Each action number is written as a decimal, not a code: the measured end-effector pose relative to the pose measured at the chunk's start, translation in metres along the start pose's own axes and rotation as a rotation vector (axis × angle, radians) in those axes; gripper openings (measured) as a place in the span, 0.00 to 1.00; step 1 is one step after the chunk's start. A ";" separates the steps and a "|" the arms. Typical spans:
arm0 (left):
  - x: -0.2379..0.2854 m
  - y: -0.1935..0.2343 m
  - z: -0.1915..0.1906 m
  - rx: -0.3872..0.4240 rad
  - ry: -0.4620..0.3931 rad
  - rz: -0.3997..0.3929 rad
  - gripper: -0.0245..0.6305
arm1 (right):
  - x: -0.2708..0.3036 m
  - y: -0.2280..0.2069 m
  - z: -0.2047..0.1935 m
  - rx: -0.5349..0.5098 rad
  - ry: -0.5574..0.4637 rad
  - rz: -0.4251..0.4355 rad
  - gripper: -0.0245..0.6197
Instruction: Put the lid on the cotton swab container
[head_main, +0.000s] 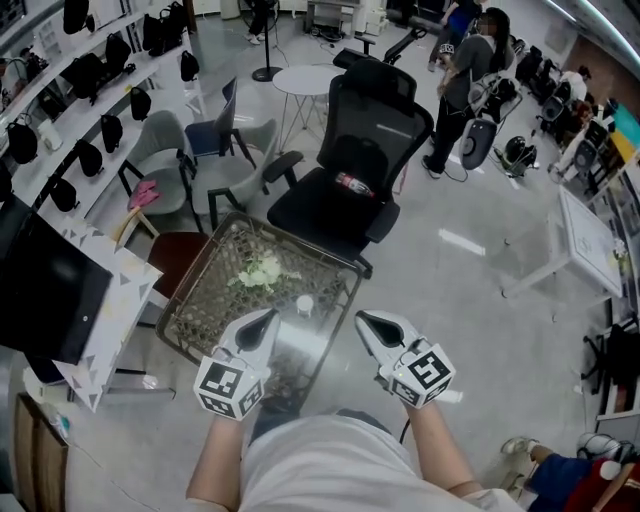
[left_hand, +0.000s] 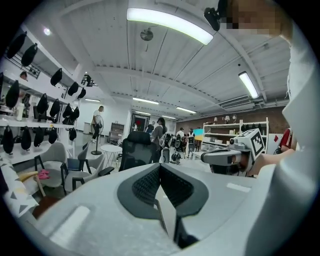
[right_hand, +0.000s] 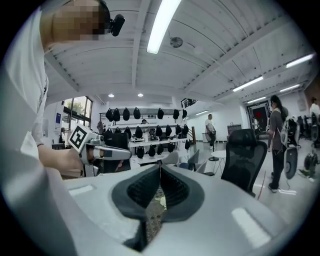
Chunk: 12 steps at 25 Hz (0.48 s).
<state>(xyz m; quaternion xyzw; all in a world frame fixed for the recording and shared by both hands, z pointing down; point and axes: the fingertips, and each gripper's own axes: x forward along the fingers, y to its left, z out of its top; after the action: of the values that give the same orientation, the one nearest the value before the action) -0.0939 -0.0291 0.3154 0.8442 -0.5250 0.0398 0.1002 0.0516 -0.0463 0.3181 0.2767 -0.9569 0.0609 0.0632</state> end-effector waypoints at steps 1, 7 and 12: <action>-0.002 -0.001 0.003 0.006 -0.010 0.000 0.05 | -0.001 0.003 0.001 -0.005 -0.002 0.005 0.05; -0.015 -0.006 0.015 0.021 -0.056 0.016 0.05 | -0.005 0.017 0.007 -0.028 -0.020 0.017 0.05; -0.022 -0.011 0.018 0.034 -0.079 0.016 0.05 | -0.006 0.020 0.008 -0.050 -0.030 0.007 0.05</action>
<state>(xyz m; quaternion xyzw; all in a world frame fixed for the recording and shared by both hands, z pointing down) -0.0947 -0.0094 0.2923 0.8425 -0.5346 0.0161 0.0645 0.0457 -0.0275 0.3075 0.2725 -0.9600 0.0328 0.0557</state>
